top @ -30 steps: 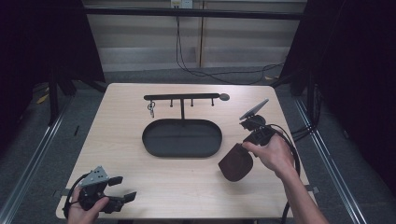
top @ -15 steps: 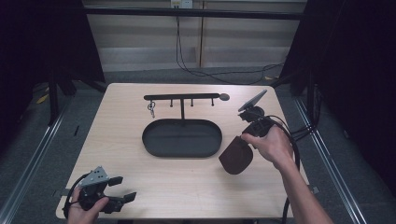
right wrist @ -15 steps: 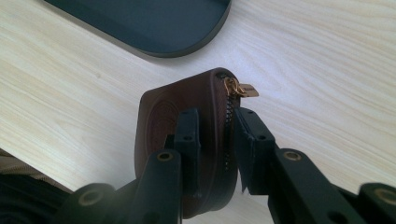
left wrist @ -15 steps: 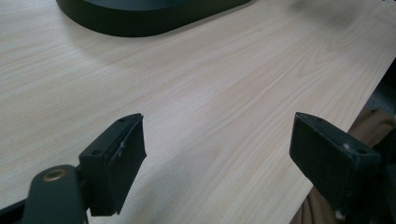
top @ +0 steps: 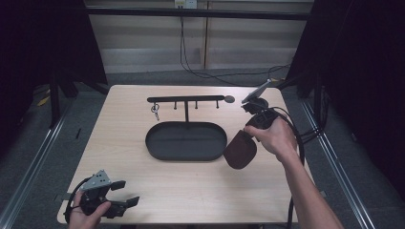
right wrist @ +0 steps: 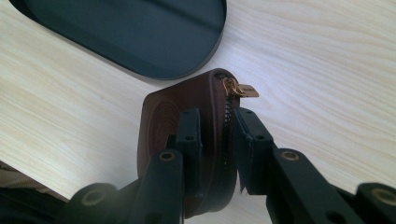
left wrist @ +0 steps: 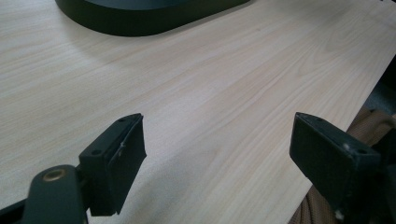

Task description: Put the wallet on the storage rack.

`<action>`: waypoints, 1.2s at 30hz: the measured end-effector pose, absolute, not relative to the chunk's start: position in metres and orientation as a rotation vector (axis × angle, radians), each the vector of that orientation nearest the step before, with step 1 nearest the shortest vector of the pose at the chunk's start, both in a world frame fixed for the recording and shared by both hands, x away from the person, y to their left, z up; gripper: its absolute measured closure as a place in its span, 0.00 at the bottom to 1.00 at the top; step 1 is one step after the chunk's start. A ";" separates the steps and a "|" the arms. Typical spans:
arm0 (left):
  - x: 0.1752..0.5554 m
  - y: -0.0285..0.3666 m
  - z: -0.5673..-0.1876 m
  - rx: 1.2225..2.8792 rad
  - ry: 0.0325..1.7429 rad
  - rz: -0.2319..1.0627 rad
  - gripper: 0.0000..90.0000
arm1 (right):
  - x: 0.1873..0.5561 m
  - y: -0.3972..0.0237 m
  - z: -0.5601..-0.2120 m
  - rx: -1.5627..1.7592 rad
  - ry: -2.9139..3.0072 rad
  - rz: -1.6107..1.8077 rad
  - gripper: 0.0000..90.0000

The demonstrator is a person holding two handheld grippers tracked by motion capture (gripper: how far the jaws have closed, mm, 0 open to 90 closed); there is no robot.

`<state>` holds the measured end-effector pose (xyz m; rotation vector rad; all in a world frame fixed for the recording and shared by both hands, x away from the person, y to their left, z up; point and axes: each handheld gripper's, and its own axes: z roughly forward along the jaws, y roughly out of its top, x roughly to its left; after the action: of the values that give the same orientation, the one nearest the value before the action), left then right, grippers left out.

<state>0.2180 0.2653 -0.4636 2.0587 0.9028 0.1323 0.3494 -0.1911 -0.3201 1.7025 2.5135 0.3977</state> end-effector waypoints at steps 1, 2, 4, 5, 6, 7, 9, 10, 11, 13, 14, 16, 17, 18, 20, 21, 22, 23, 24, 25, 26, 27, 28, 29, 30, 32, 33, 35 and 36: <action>0.218 0.265 -0.464 2.059 0.902 0.132 0.20 | 0.351 -0.191 -0.320 1.702 2.514 0.407 0.81; 0.218 0.265 -0.464 2.061 0.900 0.131 0.20 | 0.352 -0.191 -0.320 1.700 2.515 0.408 0.81; 0.218 0.266 -0.464 2.062 0.898 0.130 0.20 | 0.355 -0.189 -0.319 1.700 2.511 0.409 0.81; 0.219 0.265 -0.464 2.058 0.898 0.131 0.20 | 0.357 -0.189 -0.318 1.702 2.509 0.407 0.81; 0.219 0.265 -0.464 2.059 0.900 0.131 0.20 | 0.359 -0.188 -0.318 1.705 2.505 0.416 0.81; 0.219 0.265 -0.464 2.057 0.900 0.127 0.20 | 0.361 -0.187 -0.318 1.712 2.502 0.400 0.81; 0.219 0.265 -0.464 2.058 0.901 0.127 0.20 | 0.365 -0.185 -0.319 1.714 2.499 0.390 0.81; 0.219 0.265 -0.464 2.058 0.899 0.126 0.20 | 0.367 -0.185 -0.319 1.716 2.500 0.398 0.82; 0.219 0.266 -0.464 2.058 0.899 0.125 0.20 | 0.369 -0.184 -0.319 1.720 2.501 0.392 0.82; 0.219 0.266 -0.464 2.060 0.901 0.124 0.20 | 0.372 -0.183 -0.320 1.722 2.494 0.396 0.82; 0.219 0.266 -0.464 2.057 0.902 0.122 0.20 | 0.374 -0.183 -0.320 1.722 2.492 0.402 0.82; 0.220 0.266 -0.464 2.057 0.900 0.119 0.20 | 0.377 -0.182 -0.319 1.729 2.486 0.417 0.82; 0.219 0.266 -0.464 2.058 0.900 0.120 0.20 | 0.379 -0.182 -0.319 1.730 2.481 0.426 0.82; 0.219 0.266 -0.464 2.058 0.900 0.120 0.20 | 0.380 -0.182 -0.319 1.730 2.481 0.436 0.82; 0.219 0.266 -0.464 2.058 0.900 0.118 0.20 | 0.383 -0.181 -0.320 1.733 2.474 0.453 0.82; 0.219 0.266 -0.464 2.059 0.901 0.118 0.20 | 0.384 -0.181 -0.321 1.738 2.472 0.466 0.82; 0.219 0.266 -0.464 2.056 0.901 0.116 0.20 | 0.386 -0.181 -0.321 1.740 2.467 0.472 0.82; 0.219 0.266 -0.464 2.058 0.900 0.114 0.20 | 0.387 -0.181 -0.322 1.746 2.464 0.477 0.82; 0.219 0.266 -0.464 2.058 0.899 0.115 0.20 | 0.389 -0.181 -0.323 1.751 2.458 0.492 0.82; 0.219 0.266 -0.464 2.057 0.900 0.117 0.20 | 0.390 -0.181 -0.323 1.757 2.456 0.505 0.82; 0.219 0.266 -0.464 2.057 0.900 0.117 0.20 | 0.392 -0.181 -0.324 1.762 2.456 0.521 0.82; 0.219 0.266 -0.464 2.058 0.900 0.119 0.20 | 0.393 -0.181 -0.325 1.768 2.454 0.536 0.82; 0.219 0.266 -0.464 2.057 0.899 0.116 0.20 | 0.394 -0.180 -0.325 1.770 2.455 0.545 0.82; 0.219 0.266 -0.464 2.058 0.900 0.117 0.20 | 0.395 -0.180 -0.327 1.773 2.454 0.556 0.82; 0.219 0.266 -0.464 2.059 0.901 0.119 0.20 | 0.395 -0.180 -0.327 1.780 2.451 0.561 0.82; 0.219 0.266 -0.464 2.058 0.903 0.121 0.20 | 0.396 -0.180 -0.330 1.788 2.437 0.583 0.83; 0.219 0.266 -0.464 2.062 0.900 0.120 0.20 | 0.397 -0.181 -0.331 1.789 2.428 0.589 0.83; 0.219 0.265 -0.463 2.069 0.890 0.119 0.20 | 0.399 -0.183 -0.335 1.798 2.412 0.594 0.83; 0.218 0.265 -0.463 2.072 0.887 0.123 0.20 | 0.400 -0.183 -0.338 1.814 2.403 0.618 0.83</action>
<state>0.2182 0.2647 -0.4632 2.0717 0.8873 0.1228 0.3996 -0.1834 -0.3376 1.8141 2.4034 0.6179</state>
